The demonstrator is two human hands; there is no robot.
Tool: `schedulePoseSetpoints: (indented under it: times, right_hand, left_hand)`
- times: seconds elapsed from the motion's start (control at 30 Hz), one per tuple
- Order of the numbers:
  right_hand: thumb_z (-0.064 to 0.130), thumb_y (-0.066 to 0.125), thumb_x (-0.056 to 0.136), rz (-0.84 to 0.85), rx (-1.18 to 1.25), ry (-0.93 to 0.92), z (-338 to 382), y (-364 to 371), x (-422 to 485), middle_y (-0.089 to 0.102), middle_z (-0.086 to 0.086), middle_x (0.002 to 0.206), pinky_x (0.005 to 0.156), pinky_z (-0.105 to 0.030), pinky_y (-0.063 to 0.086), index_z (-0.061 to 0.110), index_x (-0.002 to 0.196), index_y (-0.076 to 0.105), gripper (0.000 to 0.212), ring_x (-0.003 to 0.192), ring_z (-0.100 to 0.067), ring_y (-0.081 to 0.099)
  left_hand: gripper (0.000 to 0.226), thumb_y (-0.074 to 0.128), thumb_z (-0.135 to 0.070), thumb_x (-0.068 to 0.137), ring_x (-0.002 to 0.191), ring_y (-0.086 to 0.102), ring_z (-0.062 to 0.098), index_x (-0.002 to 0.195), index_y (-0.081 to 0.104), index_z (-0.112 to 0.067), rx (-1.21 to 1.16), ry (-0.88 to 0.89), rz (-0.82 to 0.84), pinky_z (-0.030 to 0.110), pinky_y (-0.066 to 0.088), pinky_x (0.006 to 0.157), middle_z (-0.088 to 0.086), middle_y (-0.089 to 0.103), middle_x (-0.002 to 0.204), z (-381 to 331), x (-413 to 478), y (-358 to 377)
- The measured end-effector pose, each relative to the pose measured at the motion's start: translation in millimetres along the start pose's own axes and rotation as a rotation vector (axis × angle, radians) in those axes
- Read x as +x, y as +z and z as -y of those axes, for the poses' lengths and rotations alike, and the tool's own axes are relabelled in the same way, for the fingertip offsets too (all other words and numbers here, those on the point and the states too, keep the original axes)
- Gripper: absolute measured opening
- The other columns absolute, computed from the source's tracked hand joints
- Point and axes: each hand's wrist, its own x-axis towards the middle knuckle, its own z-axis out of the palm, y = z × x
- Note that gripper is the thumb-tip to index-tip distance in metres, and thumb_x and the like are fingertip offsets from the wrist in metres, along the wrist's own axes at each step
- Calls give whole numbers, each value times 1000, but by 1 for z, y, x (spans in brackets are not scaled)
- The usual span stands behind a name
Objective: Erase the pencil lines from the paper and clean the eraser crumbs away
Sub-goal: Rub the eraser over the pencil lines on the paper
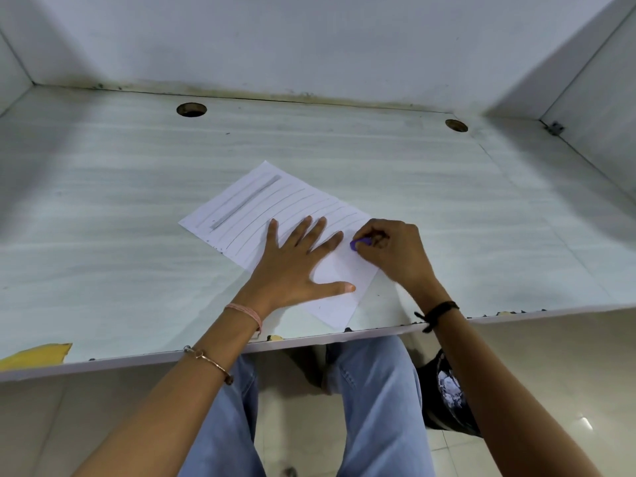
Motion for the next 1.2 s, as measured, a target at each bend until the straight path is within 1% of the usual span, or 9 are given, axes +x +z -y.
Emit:
schedulePoseSetpoints:
  times: [0.1, 0.23, 0.37, 0.5, 0.67, 0.8, 0.93, 1.07, 1.2]
  right_hand:
    - [0, 72, 71, 128, -39, -55, 7, 7, -11, 69, -2, 72, 59, -8, 40, 9, 78, 74, 12, 61, -3, 55]
    - [1, 72, 73, -29, -17, 11, -5, -7, 1, 69, -1, 73, 60, -12, 43, 12, 77, 73, 13, 61, -7, 57]
    - [1, 71, 72, 141, -50, -50, 6, 6, -13, 69, -2, 73, 60, -9, 41, 11, 78, 74, 12, 60, -3, 55]
    - [1, 71, 74, -24, -4, 9, -4, -4, 1, 70, -1, 73, 59, -9, 42, 11, 77, 74, 11, 60, -4, 55]
    - [3, 71, 73, 168, -55, -58, 7, 5, -12, 65, 3, 67, 57, -7, 37, 10, 78, 74, 9, 57, -1, 53]
    - [1, 71, 74, -45, 20, 17, -5, -6, 1, 68, -1, 70, 59, -11, 42, 11, 76, 73, 11, 57, -2, 54]
    - [3, 72, 74, 164, -31, -62, 8, 7, -15, 66, 4, 69, 59, -6, 39, 11, 79, 74, 10, 59, 0, 54]
    - [1, 71, 75, -65, 1, 26, -8, -7, 3, 65, 8, 65, 57, -6, 38, 10, 78, 74, 11, 55, 3, 54]
    - [2, 71, 73, 127, -42, -77, 8, 10, -13, 67, 4, 71, 60, -7, 39, 11, 80, 74, 11, 61, 0, 56]
  left_hand:
    - [101, 9, -94, 66, 148, -22, 12, 152, -12, -45, 3, 2, 10, 63, -14, 113, -9, -20, 162, 0, 1, 0]
    - [101, 7, -94, 65, 148, -22, 13, 151, -12, -45, 15, 8, -1, 63, -14, 113, -8, -20, 162, 0, 1, 1]
    - [97, 16, -92, 70, 148, -21, 12, 151, -10, -45, 2, -1, 6, 63, -14, 113, -9, -20, 162, -1, 1, 0]
    - [98, 12, -92, 68, 148, -21, 13, 151, -11, -45, 14, 5, -1, 63, -14, 113, -8, -20, 162, 0, 0, 0]
    - [98, 16, -93, 69, 148, -21, 11, 151, -10, -47, -10, -6, 17, 63, -15, 113, -10, -19, 162, -1, 0, -1]
    - [97, 16, -92, 70, 148, -20, 12, 152, -10, -46, -4, 4, 2, 64, -13, 113, -9, -19, 162, 0, -1, -1]
    - [95, 19, -91, 72, 148, -20, 12, 151, -11, -46, 13, -6, 14, 64, -13, 113, -10, -19, 162, -1, 0, -1]
    - [97, 14, -93, 71, 148, -20, 13, 151, -12, -45, 26, 9, 0, 64, -13, 114, -9, -20, 162, 0, 0, 0]
    - [96, 20, -91, 73, 148, -21, 12, 152, -11, -46, 1, -9, 17, 63, -13, 113, -10, -20, 162, -1, -1, -2]
